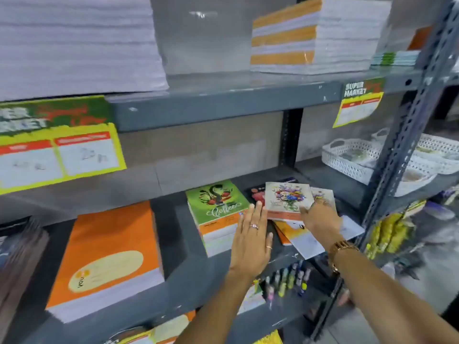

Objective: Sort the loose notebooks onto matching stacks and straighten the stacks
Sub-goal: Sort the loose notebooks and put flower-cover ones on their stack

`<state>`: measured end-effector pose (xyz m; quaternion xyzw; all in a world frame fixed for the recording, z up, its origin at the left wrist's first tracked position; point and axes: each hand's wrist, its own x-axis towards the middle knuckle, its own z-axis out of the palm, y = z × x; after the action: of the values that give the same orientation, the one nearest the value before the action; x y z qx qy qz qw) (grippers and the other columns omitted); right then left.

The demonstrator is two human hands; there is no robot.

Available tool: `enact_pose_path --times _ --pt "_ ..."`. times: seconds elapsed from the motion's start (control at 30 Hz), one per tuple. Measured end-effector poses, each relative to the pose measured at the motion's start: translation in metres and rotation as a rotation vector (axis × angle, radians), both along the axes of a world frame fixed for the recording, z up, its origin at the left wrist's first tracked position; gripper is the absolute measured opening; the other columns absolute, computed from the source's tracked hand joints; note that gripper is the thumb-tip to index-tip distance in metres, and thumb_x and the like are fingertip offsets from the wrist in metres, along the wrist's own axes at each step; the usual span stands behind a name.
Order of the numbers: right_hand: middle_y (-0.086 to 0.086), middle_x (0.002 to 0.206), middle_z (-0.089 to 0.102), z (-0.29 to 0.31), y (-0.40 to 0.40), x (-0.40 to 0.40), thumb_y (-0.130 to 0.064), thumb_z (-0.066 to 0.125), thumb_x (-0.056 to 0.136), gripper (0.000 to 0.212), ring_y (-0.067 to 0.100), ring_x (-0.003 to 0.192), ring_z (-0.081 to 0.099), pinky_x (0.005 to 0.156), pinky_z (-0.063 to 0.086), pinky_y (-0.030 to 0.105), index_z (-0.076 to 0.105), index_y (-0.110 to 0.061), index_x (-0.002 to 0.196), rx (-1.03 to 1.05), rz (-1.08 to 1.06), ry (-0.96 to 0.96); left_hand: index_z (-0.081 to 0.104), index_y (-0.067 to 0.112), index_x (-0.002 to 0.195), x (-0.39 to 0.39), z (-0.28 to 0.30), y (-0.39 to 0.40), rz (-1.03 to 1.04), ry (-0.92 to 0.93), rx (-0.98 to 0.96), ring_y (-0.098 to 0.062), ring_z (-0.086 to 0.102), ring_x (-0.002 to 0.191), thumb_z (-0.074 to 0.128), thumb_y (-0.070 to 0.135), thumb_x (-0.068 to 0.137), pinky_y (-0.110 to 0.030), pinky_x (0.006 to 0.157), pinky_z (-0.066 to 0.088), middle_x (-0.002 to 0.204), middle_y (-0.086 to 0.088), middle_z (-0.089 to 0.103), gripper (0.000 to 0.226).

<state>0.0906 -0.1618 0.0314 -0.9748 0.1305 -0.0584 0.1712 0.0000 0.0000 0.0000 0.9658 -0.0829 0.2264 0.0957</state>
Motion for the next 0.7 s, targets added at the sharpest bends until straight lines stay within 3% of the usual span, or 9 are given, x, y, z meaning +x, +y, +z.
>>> enact_pose_path --times 0.1,0.23,0.27,0.33,0.4,0.47,0.6,0.7 --pt "0.02 0.12 0.06 -0.008 -0.002 0.018 -0.05 0.044 0.09 0.062 0.034 0.112 0.056 0.088 0.048 0.037 0.05 0.003 0.122 -0.02 -0.046 0.083 0.046 0.013 0.129 0.013 -0.018 -0.012 -0.037 0.133 -0.042 -0.015 0.051 0.126 0.022 0.036 0.092 -0.029 0.102 0.044 0.133 0.0 0.058 0.05" --pt "0.014 0.115 0.062 -0.009 0.004 0.033 -0.059 0.039 0.086 0.063 0.029 0.108 0.057 0.075 0.044 0.032 0.061 -0.005 0.111 -0.147 -0.012 0.204 0.061 0.015 0.12 0.016 -0.04 -0.018 -0.006 0.304 0.008 -0.011 0.057 0.12 -0.007 0.037 0.094 -0.029 0.094 0.05 0.127 0.003 0.064 0.076" --pt "0.012 0.114 0.063 -0.007 0.004 0.036 -0.058 0.042 0.086 0.06 0.028 0.106 0.059 0.071 0.043 0.03 0.062 -0.007 0.11 -0.14 -0.028 0.221 0.057 0.014 0.125 0.014 -0.042 -0.018 -0.013 0.305 0.078 -0.012 0.053 0.125 -0.011 0.04 0.092 -0.031 0.1 0.044 0.133 0.0 0.059 0.08" --pt "0.009 0.115 0.064 -0.003 0.003 0.041 -0.056 0.048 0.086 0.056 0.026 0.106 0.061 0.07 0.043 0.027 0.061 -0.008 0.112 -0.123 -0.043 0.239 0.028 0.009 0.142 0.017 -0.046 -0.019 -0.091 0.321 0.065 -0.018 0.024 0.143 -0.022 0.052 0.078 -0.034 0.116 0.014 0.153 -0.006 0.028 0.093" --pt "0.01 0.124 0.061 0.0 -0.001 0.044 -0.055 0.05 0.086 0.059 0.027 0.114 0.059 0.082 0.048 0.03 0.057 -0.007 0.119 -0.076 -0.032 0.25 0.004 0.009 0.147 0.015 -0.043 -0.02 -0.127 0.469 0.002 -0.018 -0.001 0.147 -0.024 0.059 0.061 -0.03 0.118 -0.004 0.159 -0.006 0.002 0.104" --pt "0.012 0.131 0.056 0.002 -0.004 0.044 -0.052 0.052 0.086 0.06 0.03 0.12 0.054 0.094 0.045 0.033 0.053 -0.006 0.124 0.007 -0.007 0.29 0.0 0.009 0.147 0.015 -0.041 -0.021 -0.131 0.474 0.038 -0.018 -0.005 0.147 -0.025 0.06 0.057 -0.03 0.118 -0.006 0.159 -0.007 -0.001 0.106" --pt "0.018 0.122 0.06 0.005 -0.004 0.042 -0.024 0.058 0.086 0.029 0.033 0.104 0.059 0.087 0.049 0.035 0.059 -0.001 0.104 0.337 -0.019 0.174 -0.001 0.01 0.147 0.015 -0.047 -0.018 -0.147 0.467 0.073 -0.019 -0.005 0.147 -0.027 0.062 0.058 -0.033 0.119 -0.006 0.159 -0.007 -0.001 0.106" --pt "0.029 0.124 0.057 0.023 0.004 0.039 -0.006 0.047 0.091 0.031 0.04 0.113 0.056 0.093 0.046 0.04 0.053 0.012 0.115 0.478 -0.079 0.011 0.0 0.01 0.147 0.011 -0.048 -0.015 -0.171 0.474 0.088 -0.021 -0.004 0.147 -0.028 0.063 0.058 -0.036 0.119 -0.005 0.159 -0.007 0.001 0.107"
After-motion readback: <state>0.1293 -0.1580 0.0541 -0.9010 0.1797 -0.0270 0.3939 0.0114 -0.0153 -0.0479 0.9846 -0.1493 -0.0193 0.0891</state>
